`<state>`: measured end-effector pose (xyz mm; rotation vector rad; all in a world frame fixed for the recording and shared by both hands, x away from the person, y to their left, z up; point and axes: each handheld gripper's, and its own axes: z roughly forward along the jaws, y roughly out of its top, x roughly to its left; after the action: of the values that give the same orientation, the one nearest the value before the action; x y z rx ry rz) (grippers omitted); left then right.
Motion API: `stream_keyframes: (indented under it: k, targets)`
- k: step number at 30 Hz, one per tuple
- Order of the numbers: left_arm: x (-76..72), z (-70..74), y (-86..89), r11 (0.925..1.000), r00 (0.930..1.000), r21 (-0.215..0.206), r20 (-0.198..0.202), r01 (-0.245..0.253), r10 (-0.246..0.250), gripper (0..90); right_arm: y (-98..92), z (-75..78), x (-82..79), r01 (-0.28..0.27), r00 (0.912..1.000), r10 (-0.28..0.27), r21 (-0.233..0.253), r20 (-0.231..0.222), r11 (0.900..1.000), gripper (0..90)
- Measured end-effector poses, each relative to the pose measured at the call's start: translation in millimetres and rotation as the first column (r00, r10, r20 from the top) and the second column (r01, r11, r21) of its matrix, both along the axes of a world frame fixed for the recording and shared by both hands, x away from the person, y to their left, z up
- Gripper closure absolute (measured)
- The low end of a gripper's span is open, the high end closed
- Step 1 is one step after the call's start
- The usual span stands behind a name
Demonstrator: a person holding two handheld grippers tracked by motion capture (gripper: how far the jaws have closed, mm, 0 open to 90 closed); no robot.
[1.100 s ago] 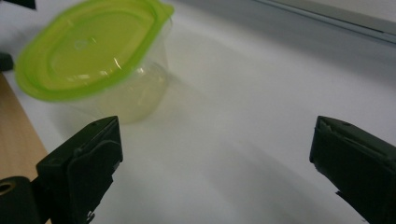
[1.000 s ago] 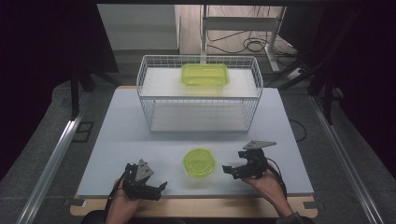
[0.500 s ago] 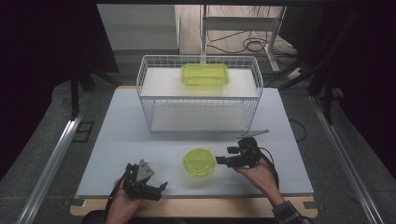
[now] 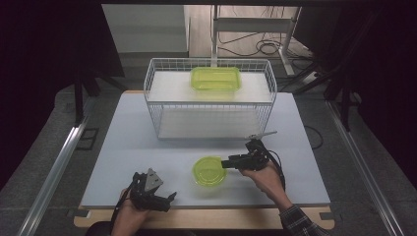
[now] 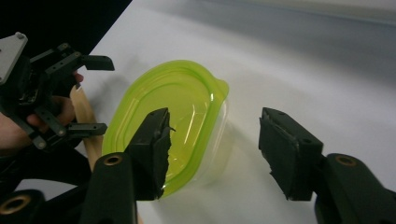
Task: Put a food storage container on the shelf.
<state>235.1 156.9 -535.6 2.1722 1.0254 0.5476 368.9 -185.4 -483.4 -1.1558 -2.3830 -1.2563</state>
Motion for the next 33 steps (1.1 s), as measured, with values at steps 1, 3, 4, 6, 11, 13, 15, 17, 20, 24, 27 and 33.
stream_keyframes:
  k: [1,3,4,6,11,13,15,17,20,24,27,33]
  targets:
    - [0.0,-0.1,-0.1,1.0,1.0,0.001,0.0,0.001,-0.001,0.8,1.6,-1.5,1.3,-0.003,1.0,0.003,-0.003,-0.009,1.0,46.0]
    - [-0.1,-0.3,-0.3,1.0,1.0,0.005,0.0,0.001,-0.001,0.8,4.3,-4.6,3.7,-0.013,0.9996,0.013,-0.006,-0.025,1.0,49.3]
    - [-0.1,-0.4,-0.3,1.0,1.0,0.005,-0.001,0.001,-0.001,0.8,5.9,-6.9,5.5,-0.019,0.999,0.019,-0.004,-0.041,1.0,50.8]
    - [0.1,-0.6,-0.2,1.0,1.0,0.006,-0.002,0.002,-0.002,0.8,8.0,-9.8,7.9,-0.026,0.9969,0.026,0.003,-0.075,1.0,55.4]
    - [0.0,-0.6,-0.3,1.0,1.0,0.007,-0.003,0.004,-0.004,0.8,10.2,-13.4,12.4,-0.03,0.9891,0.035,0.043,-0.143,0.999,74.3]
    - [-0.1,-0.5,-0.3,1.0,1.0,0.007,-0.001,0.003,-0.003,0.8,9.6,-13.5,13.9,-0.027,0.9855,0.035,0.052,-0.166,0.998,79.2]
    - [-0.1,-0.5,-0.1,1.0,1.0,0.006,-0.001,0.003,-0.003,0.8,9.2,-13.8,14.3,-0.03,0.9795,0.044,0.074,-0.197,0.997,80.5]
    - [0.0,-0.4,-0.1,1.0,1.0,0.005,-0.001,0.003,-0.003,0.8,9.2,-12.8,13.9,-0.031,0.9782,0.047,0.078,-0.202,0.996,80.7]
    - [-0.1,-0.3,-0.1,1.0,1.0,0.005,0.0,0.004,-0.004,0.8,8.7,-9.2,13.0,-0.032,0.9801,0.045,0.071,-0.193,0.997,80.8]
    - [-0.1,-0.1,0.0,1.0,1.0,0.003,0.001,0.002,-0.002,0.8,5.3,-1.4,13.3,-0.022,0.9809,0.042,0.106,-0.19,0.994,80.9]
    - [-0.2,0.1,0.2,1.0,1.0,0.002,0.002,0.0,0.0,0.8,2.9,6.6,13.2,-0.016,0.9837,0.038,0.125,-0.176,0.992,80.9]
    - [-0.2,0.4,0.6,1.0,1.0,0.001,0.004,-0.001,0.001,0.8,-4.8,22.8,15.4,0.008,0.9885,0.016,0.159,-0.15,0.987,80.9]
